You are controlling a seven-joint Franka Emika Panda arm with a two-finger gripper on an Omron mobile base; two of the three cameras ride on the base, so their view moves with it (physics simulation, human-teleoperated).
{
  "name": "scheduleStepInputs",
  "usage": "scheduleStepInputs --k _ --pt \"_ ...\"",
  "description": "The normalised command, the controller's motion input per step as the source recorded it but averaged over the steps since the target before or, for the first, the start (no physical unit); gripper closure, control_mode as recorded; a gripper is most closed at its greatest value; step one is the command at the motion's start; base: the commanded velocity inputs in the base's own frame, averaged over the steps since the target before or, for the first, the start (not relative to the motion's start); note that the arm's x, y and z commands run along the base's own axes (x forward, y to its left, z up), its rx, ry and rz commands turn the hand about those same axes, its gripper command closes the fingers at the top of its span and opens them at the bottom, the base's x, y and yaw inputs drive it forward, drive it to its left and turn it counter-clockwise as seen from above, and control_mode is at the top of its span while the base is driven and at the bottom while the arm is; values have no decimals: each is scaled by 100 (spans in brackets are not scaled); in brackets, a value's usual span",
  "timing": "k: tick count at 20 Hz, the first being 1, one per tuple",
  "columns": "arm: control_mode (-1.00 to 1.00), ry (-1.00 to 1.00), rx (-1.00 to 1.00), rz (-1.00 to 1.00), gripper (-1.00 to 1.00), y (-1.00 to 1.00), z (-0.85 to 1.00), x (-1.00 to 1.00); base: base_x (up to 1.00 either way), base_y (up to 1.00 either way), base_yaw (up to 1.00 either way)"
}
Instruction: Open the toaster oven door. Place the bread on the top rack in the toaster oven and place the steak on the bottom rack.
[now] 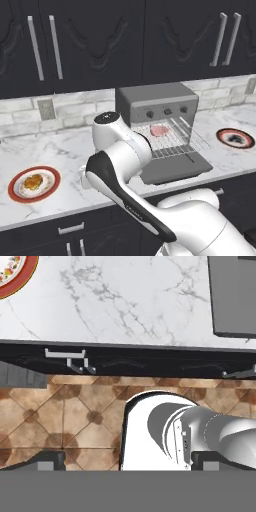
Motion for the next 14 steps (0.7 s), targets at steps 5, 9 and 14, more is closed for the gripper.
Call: scheduleStepInputs --k 5,9,14 --pt "100 0 0 0 -100 0 0 0 12 58 0" --pt "100 0 0 0 -100 0 0 0 18 59 0" --pt "100 0 0 0 -100 0 0 0 26 50 1"
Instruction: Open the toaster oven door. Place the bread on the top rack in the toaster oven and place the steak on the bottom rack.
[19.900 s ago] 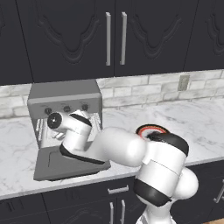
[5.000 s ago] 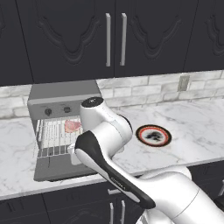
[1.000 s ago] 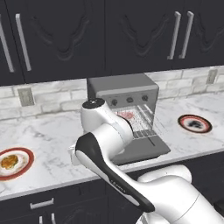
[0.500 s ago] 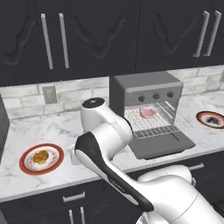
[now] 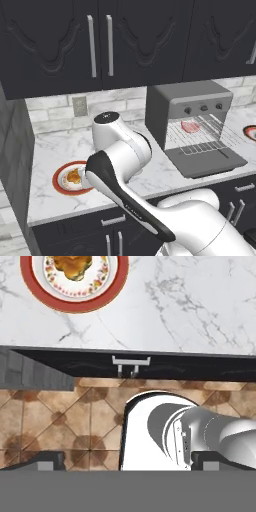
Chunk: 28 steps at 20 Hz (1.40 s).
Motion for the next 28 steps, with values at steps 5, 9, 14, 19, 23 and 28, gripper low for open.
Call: scheduleStepInputs --k 5,9,14,19,23,28 --pt "100 0 0 0 -100 0 0 0 36 52 0" --pt "100 0 0 0 -100 0 0 0 33 38 0" --pt "100 0 0 0 -100 0 0 0 27 28 1" --pt "100 0 0 0 -100 0 0 0 0 1 0" --pt "100 0 0 0 -100 0 0 0 0 0 0" --pt "100 0 0 0 -100 0 0 0 0 0 0"
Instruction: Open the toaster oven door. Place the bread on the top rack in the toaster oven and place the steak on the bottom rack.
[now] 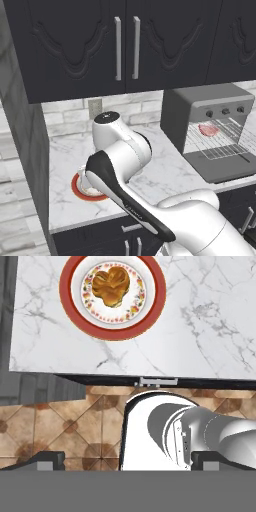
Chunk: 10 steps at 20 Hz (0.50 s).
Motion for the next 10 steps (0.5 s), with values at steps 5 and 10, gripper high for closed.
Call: scheduleStepInputs --k 5,10 --pt "-100 0 0 0 -100 0 0 0 0 0 0" --pt "-100 0 0 0 -100 0 0 0 0 0 0"
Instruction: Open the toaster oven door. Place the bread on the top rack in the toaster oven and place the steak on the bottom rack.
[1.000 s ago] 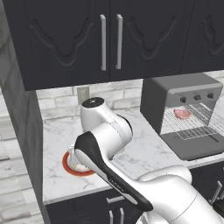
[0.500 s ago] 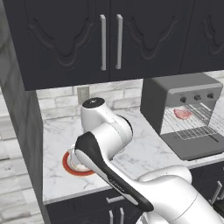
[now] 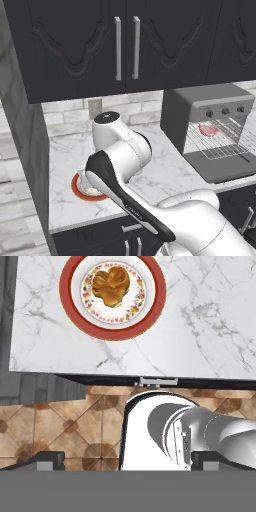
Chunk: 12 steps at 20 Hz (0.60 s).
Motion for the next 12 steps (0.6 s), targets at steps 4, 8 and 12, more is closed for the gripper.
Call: scheduleStepInputs --k 4,8,12 --pt "-100 0 0 0 -100 0 0 -3 0 0 0" --pt "-100 -1 4 0 -100 -17 -8 2 0 0 0" --pt "-100 1 0 0 -100 -27 -19 30 0 0 0"
